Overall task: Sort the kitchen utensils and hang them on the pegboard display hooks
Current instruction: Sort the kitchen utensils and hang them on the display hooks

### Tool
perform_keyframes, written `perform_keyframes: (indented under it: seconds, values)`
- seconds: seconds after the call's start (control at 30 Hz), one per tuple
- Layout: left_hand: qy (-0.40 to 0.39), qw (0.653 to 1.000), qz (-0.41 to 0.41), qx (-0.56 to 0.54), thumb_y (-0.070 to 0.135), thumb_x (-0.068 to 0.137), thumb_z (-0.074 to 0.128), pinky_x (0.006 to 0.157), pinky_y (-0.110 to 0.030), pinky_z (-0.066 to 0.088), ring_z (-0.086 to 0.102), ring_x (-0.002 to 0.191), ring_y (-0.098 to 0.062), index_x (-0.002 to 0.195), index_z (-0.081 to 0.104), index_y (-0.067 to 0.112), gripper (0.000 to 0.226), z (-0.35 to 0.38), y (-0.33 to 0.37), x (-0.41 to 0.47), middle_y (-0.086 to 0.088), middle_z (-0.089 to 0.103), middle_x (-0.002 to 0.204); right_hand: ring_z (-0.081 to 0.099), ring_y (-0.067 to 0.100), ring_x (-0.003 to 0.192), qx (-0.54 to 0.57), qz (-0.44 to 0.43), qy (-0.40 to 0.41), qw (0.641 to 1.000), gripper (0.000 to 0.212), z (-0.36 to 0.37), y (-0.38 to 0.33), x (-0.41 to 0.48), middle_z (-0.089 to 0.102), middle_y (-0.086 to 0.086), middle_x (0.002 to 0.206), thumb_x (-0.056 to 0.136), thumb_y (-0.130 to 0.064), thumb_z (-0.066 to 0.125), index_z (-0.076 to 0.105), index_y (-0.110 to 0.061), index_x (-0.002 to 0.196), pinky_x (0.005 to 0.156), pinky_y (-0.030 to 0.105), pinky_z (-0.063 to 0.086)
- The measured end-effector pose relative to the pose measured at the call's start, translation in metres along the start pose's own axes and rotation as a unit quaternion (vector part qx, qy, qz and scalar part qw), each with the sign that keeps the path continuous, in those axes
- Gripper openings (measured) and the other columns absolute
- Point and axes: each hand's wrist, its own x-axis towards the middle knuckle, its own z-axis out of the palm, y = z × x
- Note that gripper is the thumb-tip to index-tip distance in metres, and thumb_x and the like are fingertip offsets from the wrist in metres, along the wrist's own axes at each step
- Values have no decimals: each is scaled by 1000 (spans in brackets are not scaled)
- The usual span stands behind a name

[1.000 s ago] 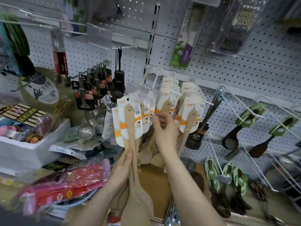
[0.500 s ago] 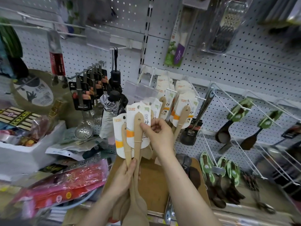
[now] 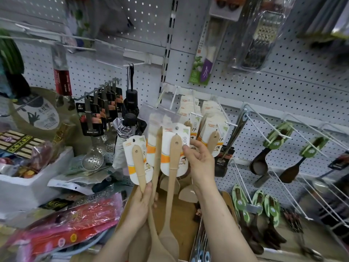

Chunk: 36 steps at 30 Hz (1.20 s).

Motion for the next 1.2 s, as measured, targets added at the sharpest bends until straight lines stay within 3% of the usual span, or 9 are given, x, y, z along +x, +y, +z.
perform_keyframes:
  seconds: [0.1,0.43,0.53,0.6,0.67,0.8,0.97,1.1,1.2]
  values:
    - [39,999,12,-15,27,101,40,53,-24,43,50,58,-16,100,55,11,22,-5,-1,8,-9,54,70,70,17,90,18,-3,49,999,17,-8,-6,9,77,-1,81,91,-7,67,65,-21,100,94,37,52]
    - [72,995,37,-50,23,101,39,49,-19,44,48,60,-18,103,54,5,23,-10,4,19,-11,51,70,69,14,87,-14,-21,108,994,14,-14,-1,33,74,-10,71,91,-11,68,64,-25,94,89,31,52]
    - [79,995,39,-44,25,101,41,54,-25,45,49,58,-17,101,55,6,24,-9,4,20,-10,53,68,68,13,89,-64,-40,135,988,10,-12,0,41,71,-11,64,91,-17,68,64,-25,95,88,28,49]
    - [77,996,40,-34,27,100,42,56,-28,45,51,57,-16,101,57,7,26,-10,3,21,-8,54,67,65,4,77,-117,-59,158,979,8,-8,-1,48,69,-10,63,92,-20,67,63,-26,92,82,26,47]
    - [74,996,44,-16,30,99,43,53,-26,45,52,55,-14,98,58,8,27,-12,2,21,-6,55,64,60,-1,71,-171,-76,181,966,3,-3,-1,57,71,-6,69,93,-24,66,63,-24,94,82,31,48]
    - [59,996,61,9,25,99,42,48,-21,45,51,49,-10,96,58,5,26,-14,2,16,-4,52,57,65,15,73,-237,-97,203,945,8,6,1,68,71,-3,73,92,-25,65,58,-23,92,83,40,53]
    - [24,998,55,29,23,99,43,51,-20,47,53,50,-9,91,57,6,24,-15,-3,8,-2,54,58,61,14,86,-195,-190,220,937,21,11,5,50,57,-1,101,91,-15,65,49,-20,103,74,21,50]
    - [-11,997,48,50,34,92,46,56,-24,48,54,54,-12,87,57,9,28,-13,-10,6,-1,58,58,57,-3,80,-171,-152,105,968,8,20,2,31,61,-12,93,96,-26,60,59,-21,102,70,10,43]
    - [-39,995,45,84,43,86,47,62,-30,50,57,57,-15,86,59,12,33,-11,-15,5,-1,61,61,53,4,70,-145,-121,67,980,16,19,1,27,63,-3,80,93,-31,65,62,-16,87,67,18,44]
